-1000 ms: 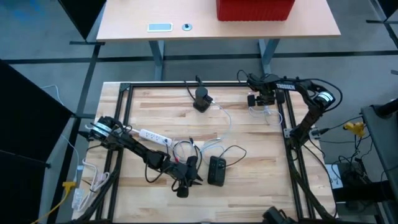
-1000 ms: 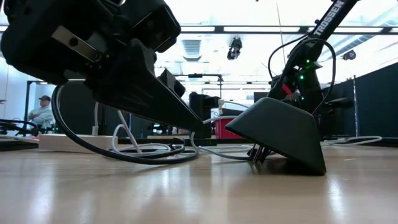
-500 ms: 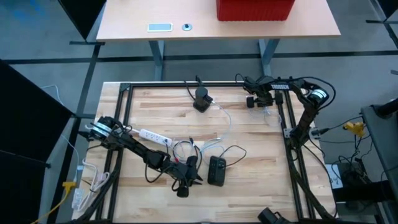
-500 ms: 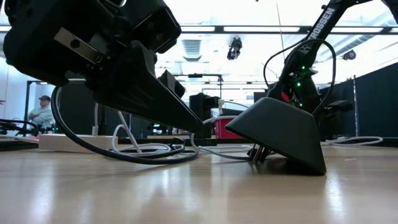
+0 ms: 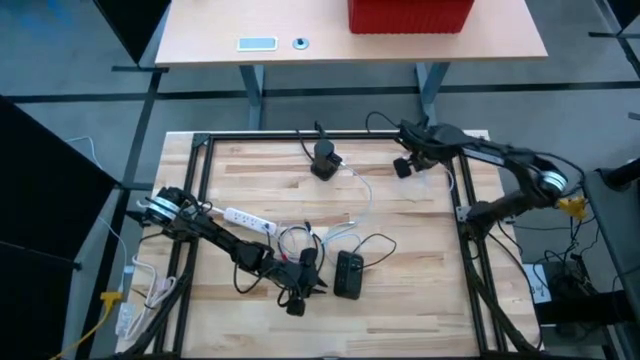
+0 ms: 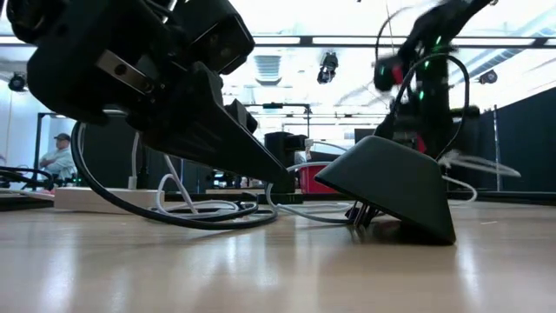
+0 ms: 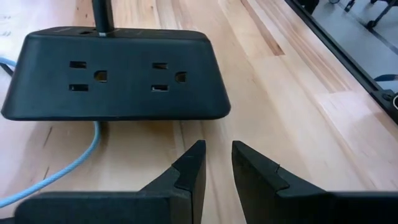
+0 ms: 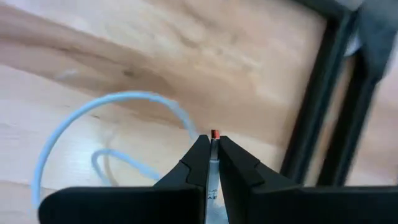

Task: Insert USB
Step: Insert the white charger cable into the black outlet extension

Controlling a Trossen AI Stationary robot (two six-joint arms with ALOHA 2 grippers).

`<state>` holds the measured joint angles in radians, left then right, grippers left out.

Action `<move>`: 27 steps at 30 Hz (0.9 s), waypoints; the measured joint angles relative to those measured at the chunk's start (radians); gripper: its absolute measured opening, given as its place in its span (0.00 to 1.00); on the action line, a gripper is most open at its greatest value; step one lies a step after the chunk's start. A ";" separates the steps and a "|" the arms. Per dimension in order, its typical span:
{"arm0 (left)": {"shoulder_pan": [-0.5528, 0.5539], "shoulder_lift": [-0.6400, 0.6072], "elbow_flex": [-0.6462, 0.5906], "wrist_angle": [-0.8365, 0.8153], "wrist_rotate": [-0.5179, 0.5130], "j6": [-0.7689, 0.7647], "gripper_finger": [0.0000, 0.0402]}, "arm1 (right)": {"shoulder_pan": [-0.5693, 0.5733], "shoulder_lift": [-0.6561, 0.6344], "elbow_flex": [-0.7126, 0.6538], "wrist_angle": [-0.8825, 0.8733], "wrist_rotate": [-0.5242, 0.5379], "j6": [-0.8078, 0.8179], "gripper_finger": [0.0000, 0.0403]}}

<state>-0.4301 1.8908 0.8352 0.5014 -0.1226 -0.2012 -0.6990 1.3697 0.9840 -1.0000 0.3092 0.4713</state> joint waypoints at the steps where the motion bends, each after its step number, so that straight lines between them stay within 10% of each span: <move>1: 0.000 0.000 0.000 -0.001 0.000 0.000 0.16 | 0.014 -0.029 0.000 0.001 0.014 -0.025 0.02; 8: 0.000 0.000 0.000 0.003 -0.001 0.000 0.16 | 0.176 -0.199 -0.022 0.051 0.002 -0.285 0.02; 16: 0.000 0.000 0.000 -0.005 -0.001 0.003 0.16 | 0.463 -0.347 -0.097 0.284 -0.269 -0.305 0.02; 27: 0.000 -0.024 0.000 -0.008 -0.182 0.053 0.16 | 0.828 -0.280 -0.132 0.694 -0.160 -0.307 0.02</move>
<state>-0.4301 1.8664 0.8352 0.4933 -0.3045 -0.1479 0.1288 1.0902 0.8522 -0.3055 0.1493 0.1645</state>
